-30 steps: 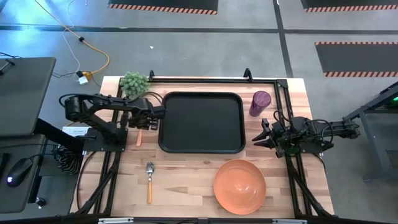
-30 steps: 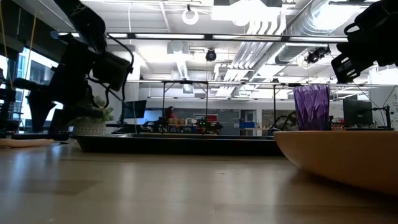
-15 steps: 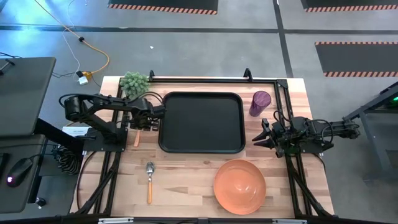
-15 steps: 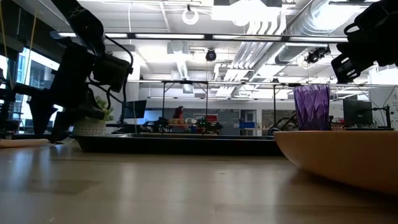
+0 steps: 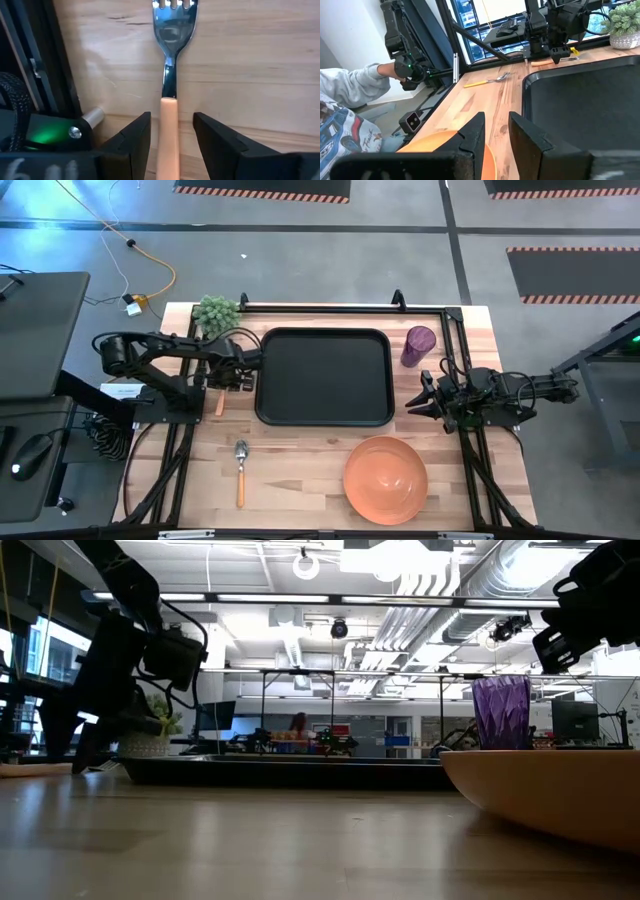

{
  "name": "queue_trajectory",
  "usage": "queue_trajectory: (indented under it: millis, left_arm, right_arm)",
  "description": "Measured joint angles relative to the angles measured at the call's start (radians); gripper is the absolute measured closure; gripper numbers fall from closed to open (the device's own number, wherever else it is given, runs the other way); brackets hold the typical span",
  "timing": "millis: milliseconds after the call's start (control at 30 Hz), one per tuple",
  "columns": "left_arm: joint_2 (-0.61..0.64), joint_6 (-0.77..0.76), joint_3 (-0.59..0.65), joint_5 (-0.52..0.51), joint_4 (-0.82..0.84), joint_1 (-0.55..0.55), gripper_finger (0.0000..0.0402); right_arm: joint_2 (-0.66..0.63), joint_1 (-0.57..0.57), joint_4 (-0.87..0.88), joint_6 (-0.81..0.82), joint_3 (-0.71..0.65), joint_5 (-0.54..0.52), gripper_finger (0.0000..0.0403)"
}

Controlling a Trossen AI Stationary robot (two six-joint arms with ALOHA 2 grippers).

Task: Pick and place plate/cup/fork/spoon on tray
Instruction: Put the orange fork into the black tray

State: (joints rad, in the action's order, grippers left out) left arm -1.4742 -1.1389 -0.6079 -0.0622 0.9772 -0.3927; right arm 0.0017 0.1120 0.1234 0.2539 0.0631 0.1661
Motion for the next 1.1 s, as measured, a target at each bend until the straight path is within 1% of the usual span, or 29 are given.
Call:
queue_trajectory:
  millis: [133,333,400,700,867,1100]
  left_arm:
    - [-0.001,0.0,0.0,0.005,-0.005,-0.001,0.0284]
    - [-0.002,0.018,0.001,0.008,-0.018,-0.001,0.0356]
    - [-0.002,0.023,0.0,0.008,-0.016,-0.001,0.0372]
    - [0.008,-0.01,0.002,0.021,-0.014,-0.001,0.0372]
    - [0.056,-0.038,-0.026,0.042,-0.013,0.001,0.0372]
    - [0.113,-0.089,-0.083,0.04,-0.013,0.011,0.0372]
  right_arm:
    - [0.0,0.0,0.0,0.0,0.0,-0.001,0.0324]
    - [0.0,0.0,0.0,0.0,0.0,-0.001,0.0324]
    - [0.0,0.0,0.0,0.0,0.0,-0.001,0.0324]
    - [0.0,0.0,0.0,0.001,0.0,-0.002,0.0324]
    - [0.0,0.0,0.0,0.009,0.0,-0.002,0.0324]
    - [0.011,0.0,0.0,0.034,0.0,0.0,0.0324]
